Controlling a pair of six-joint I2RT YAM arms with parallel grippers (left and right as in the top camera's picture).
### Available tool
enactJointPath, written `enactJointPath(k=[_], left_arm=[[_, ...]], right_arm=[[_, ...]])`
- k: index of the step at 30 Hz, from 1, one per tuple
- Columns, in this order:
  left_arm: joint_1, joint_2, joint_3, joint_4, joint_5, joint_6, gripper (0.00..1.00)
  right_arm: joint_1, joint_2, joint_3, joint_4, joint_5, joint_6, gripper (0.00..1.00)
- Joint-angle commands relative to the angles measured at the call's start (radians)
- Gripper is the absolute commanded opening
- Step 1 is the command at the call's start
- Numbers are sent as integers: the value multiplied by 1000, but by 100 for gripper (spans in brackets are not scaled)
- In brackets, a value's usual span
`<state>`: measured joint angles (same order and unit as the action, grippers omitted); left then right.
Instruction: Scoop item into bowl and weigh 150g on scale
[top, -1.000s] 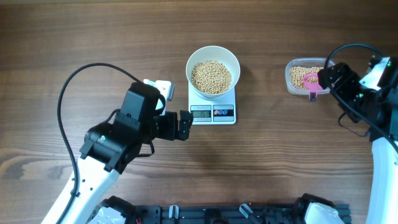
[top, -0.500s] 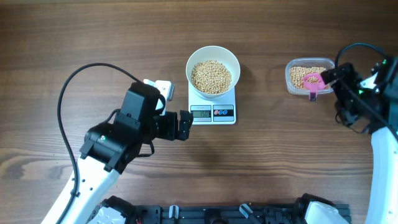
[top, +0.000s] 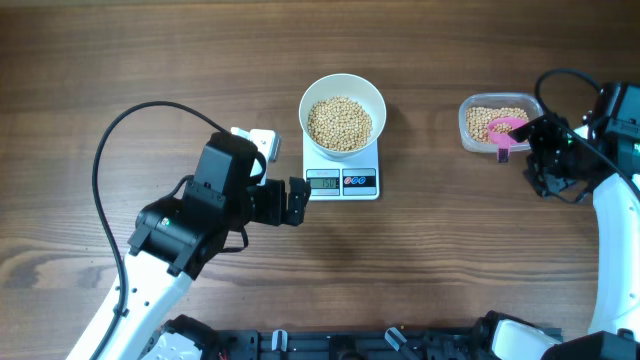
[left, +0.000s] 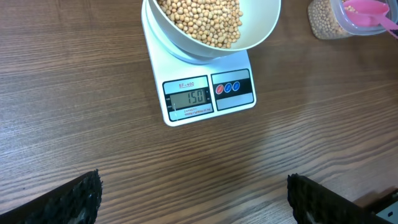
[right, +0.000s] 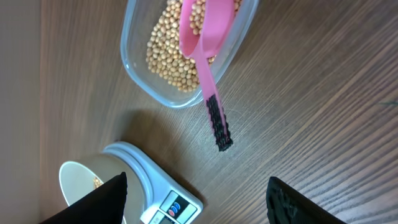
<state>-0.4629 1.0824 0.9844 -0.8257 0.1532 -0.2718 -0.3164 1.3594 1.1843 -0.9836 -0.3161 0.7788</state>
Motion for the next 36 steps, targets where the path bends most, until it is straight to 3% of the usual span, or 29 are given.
enactJointPath(k=[1, 7, 16, 21, 23, 28, 36], left_arm=[[-2, 0, -6, 2, -13, -5, 100], [-2, 0, -6, 2, -13, -5, 100], [-2, 0, -6, 2, -13, -5, 100], [-2, 0, -6, 2, -13, -5, 100], [-2, 0, -6, 2, -13, -5, 100], [-2, 0, -6, 2, -13, -5, 100], [-2, 0, -6, 2, -13, -5, 100]], right_arm=[[5, -10, -7, -49, -119, -202, 97], [5, -77, -7, -211, -119, -200, 100], [5, -79, -7, -224, -57, -238, 100], [14, -90, -8, -10, -26, -440, 100], [73, -143, -8, 158, 14, -568, 100], [230, -266, -18, 305, 163, -759, 100], [274, -566, -103, 340, 197, -804, 100]])
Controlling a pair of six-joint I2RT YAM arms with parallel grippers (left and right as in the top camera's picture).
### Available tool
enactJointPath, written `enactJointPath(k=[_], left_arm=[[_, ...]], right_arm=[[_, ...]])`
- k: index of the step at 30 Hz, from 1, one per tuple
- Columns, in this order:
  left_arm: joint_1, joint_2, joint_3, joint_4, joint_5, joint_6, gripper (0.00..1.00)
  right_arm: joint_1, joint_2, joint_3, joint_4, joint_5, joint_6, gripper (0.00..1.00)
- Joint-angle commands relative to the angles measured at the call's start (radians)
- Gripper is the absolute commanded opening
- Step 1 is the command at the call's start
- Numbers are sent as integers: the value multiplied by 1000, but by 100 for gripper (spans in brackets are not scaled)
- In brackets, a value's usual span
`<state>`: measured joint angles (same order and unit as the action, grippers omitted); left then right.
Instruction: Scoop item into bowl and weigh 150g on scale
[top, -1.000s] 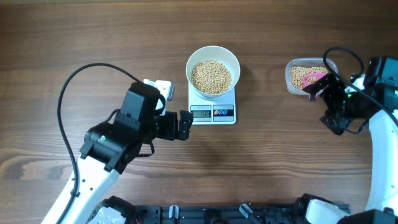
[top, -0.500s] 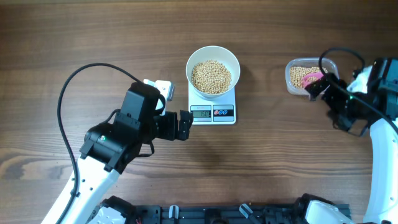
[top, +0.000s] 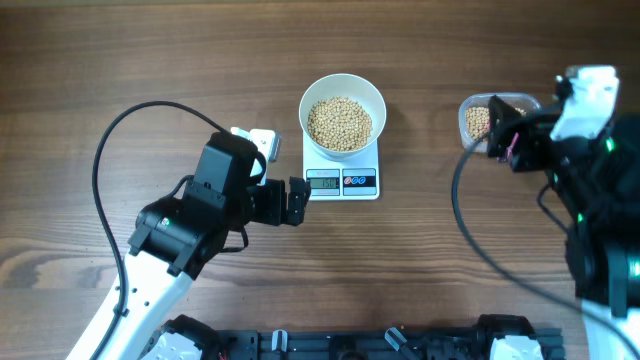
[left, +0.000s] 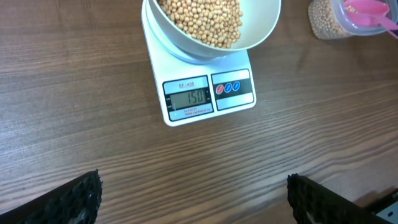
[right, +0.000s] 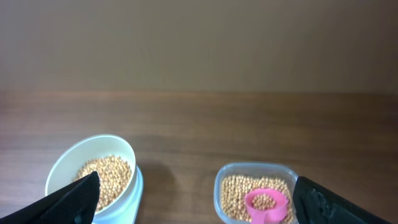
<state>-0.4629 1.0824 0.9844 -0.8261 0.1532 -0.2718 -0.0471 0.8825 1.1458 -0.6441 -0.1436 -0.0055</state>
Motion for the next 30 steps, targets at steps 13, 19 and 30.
enactJointPath(k=[13, 19, 30], left_arm=[[-2, 0, -6, 3, -13, -5, 100], [-2, 0, -6, 3, -13, -5, 100], [-2, 0, -6, 3, -13, -5, 100]], right_arm=[[5, -811, -817, 421, -93, -22, 100], [78, -880, -1033, 654, -93, -192, 100], [147, -880, -1141, 710, 106, -87, 100]])
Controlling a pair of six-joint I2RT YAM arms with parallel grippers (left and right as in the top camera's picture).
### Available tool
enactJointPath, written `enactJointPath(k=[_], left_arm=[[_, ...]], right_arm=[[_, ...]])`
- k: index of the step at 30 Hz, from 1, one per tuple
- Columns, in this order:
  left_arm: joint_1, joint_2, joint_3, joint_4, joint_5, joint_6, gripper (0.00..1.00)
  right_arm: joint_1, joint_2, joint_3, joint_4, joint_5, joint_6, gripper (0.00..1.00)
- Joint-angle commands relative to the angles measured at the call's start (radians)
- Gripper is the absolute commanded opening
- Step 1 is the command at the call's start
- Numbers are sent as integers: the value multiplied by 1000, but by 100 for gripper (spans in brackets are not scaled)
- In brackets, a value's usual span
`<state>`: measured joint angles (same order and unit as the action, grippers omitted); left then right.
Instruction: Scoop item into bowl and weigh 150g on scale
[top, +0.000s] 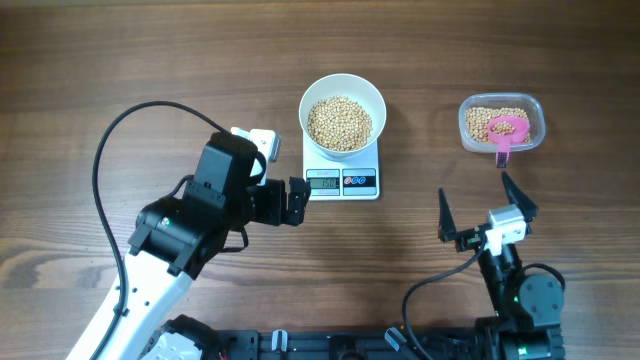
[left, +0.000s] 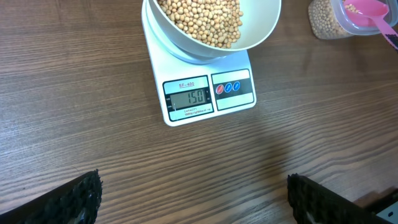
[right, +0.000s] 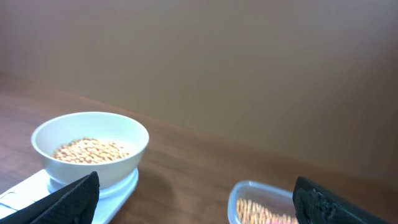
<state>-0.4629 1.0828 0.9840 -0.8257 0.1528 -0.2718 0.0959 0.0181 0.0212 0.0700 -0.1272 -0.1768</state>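
A white bowl (top: 343, 113) of soybeans sits on the white scale (top: 342, 181), whose display (left: 188, 97) reads 150. At the back right, a clear container (top: 502, 122) of beans holds the pink scoop (top: 506, 130), its handle sticking out over the near rim. My left gripper (top: 297, 202) stands open just left of the scale, nothing between its fingers (left: 81, 196). My right gripper (top: 482, 206) is open and empty at the front right, facing the bowl (right: 93, 146) and the container (right: 261, 202).
A black cable (top: 110, 150) loops over the table's left side. The table is brown wood (top: 420, 260). The arm bases sit along the front edge.
My right arm has moved from beside the container at the back right to the front right of the table, still open. The left arm, scoop and reading of 150 are unchanged.
First my right gripper was open close to the scoop's handle, with the scoop lying in the container and the scale at 150. Then it stood higher by the container. Now it is low at the front right, away from the scoop.
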Motion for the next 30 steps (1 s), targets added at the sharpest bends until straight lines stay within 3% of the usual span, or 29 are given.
enactJointPath(k=[1, 10, 30], left_arm=[[-2, 0, -6, 2, -13, -5, 100], [-2, 0, -6, 2, -13, -5, 100], [-2, 0, -6, 2, -13, -5, 100]], right_arm=[[1, -15, -16, -10, 133, 117, 100], [-131, -15, -16, -62, 157, 156, 100], [-135, -14, -16, -62, 154, 151, 100]])
